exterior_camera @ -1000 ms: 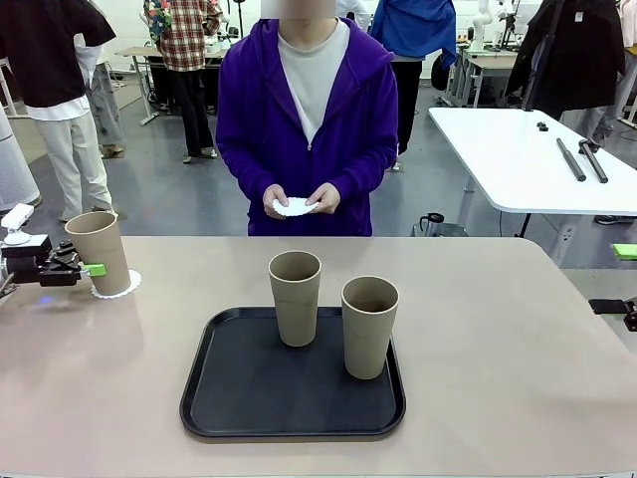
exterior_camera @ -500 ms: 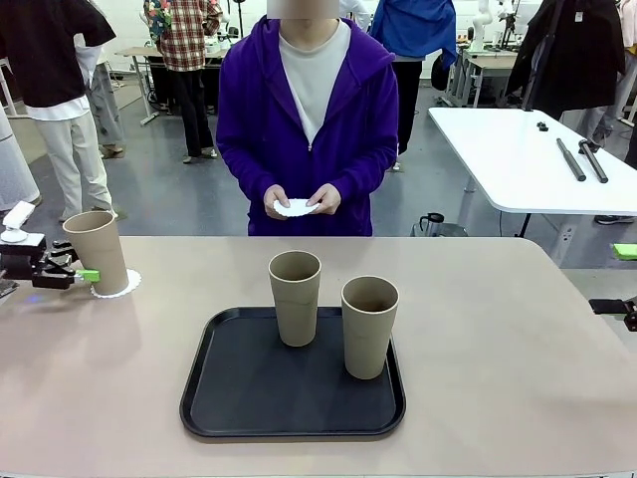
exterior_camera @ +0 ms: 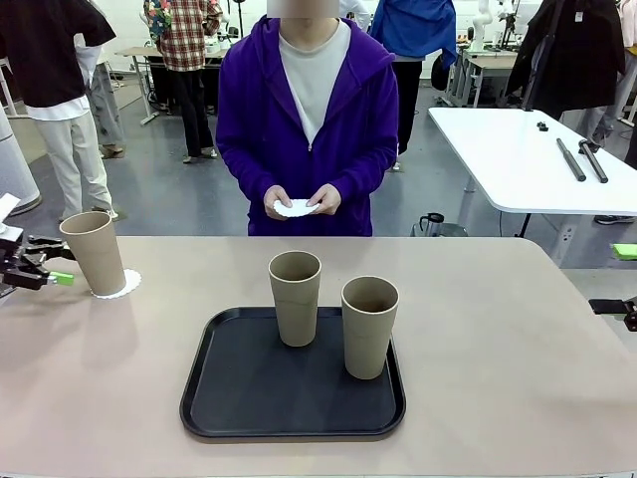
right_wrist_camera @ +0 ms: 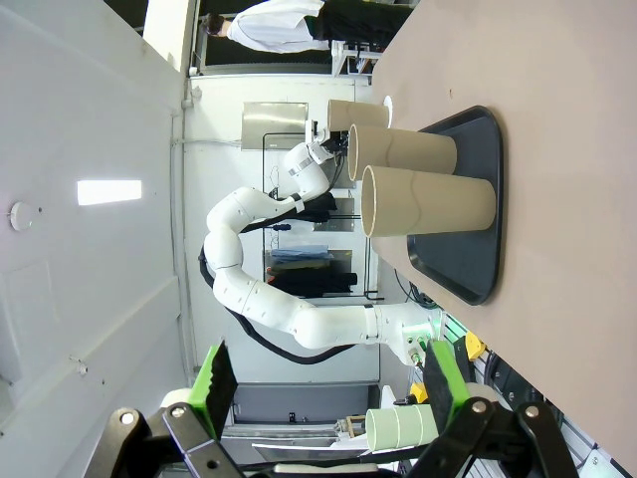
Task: Place coasters on the table and set cups on them.
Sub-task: Pick up one Reusable plastic cup and place it on a coaster set by the human.
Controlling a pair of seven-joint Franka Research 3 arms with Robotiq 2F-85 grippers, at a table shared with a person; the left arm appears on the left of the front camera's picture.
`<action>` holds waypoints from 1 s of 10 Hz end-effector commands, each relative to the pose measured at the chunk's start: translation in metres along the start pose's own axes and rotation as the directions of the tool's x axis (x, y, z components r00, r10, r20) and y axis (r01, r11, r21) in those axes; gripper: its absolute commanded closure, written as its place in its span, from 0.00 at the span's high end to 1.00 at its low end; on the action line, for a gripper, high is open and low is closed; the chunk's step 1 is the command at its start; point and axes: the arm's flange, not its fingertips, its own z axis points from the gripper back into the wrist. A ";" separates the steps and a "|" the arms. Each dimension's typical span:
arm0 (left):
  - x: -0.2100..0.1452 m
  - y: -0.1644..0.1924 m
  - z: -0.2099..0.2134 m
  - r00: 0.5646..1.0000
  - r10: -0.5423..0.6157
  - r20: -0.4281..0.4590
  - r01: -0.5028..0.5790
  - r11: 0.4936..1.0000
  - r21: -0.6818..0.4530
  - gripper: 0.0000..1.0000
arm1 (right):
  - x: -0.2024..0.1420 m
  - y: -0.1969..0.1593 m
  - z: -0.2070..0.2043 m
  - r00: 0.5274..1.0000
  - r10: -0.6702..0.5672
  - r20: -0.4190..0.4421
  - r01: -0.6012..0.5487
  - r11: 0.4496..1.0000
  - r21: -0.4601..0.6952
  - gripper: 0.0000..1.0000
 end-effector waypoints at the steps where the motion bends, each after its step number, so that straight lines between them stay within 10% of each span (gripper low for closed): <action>1: 0.009 -0.010 0.006 0.999 0.030 -0.037 -0.030 0.999 0.016 1.00 | 0.001 0.001 0.000 1.000 0.006 0.008 -0.006 1.000 0.011 1.00; 10: 0.210 -0.121 0.058 0.890 0.310 -0.335 -0.126 0.873 0.471 1.00 | 0.001 0.001 0.000 1.000 0.006 0.008 -0.006 1.000 0.011 1.00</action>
